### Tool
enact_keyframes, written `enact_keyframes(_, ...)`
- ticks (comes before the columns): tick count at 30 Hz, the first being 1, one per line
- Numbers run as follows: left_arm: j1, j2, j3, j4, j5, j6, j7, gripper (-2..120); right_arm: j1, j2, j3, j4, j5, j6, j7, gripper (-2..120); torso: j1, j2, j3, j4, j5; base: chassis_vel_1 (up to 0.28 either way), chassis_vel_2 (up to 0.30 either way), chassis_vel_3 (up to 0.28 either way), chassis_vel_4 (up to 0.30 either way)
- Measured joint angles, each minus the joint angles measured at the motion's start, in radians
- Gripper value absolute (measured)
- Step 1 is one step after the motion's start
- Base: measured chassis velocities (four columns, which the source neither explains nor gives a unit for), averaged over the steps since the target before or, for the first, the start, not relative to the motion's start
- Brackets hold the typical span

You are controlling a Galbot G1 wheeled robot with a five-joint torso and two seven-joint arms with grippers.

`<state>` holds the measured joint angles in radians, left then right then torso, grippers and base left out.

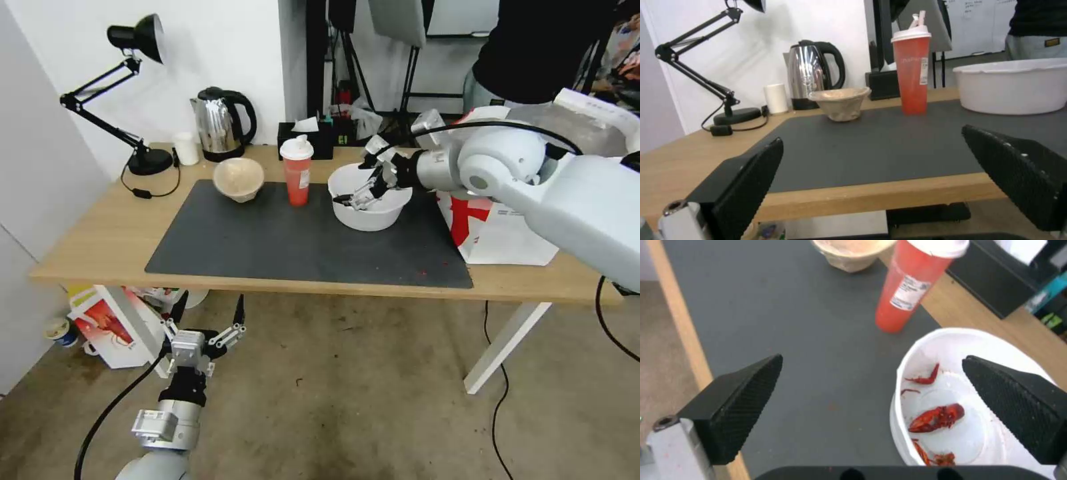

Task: Pick up the trash from the table and place it into the takeout bag.

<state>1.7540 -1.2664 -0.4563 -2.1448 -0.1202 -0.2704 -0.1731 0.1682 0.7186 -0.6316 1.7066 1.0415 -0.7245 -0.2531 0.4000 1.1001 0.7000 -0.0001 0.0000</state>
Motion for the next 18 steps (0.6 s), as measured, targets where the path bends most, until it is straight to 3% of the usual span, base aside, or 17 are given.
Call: enact_keyframes(18,0.002,-0.013,-0.004,0.003,-0.001,0.0,-0.001,100,-0.082,0.118,0.046,-0.196,-0.039,0.0,-0.042,100,0.0,0.0,0.0,0.0001,-0.0001,0.0,0.0,0.0,0.0)
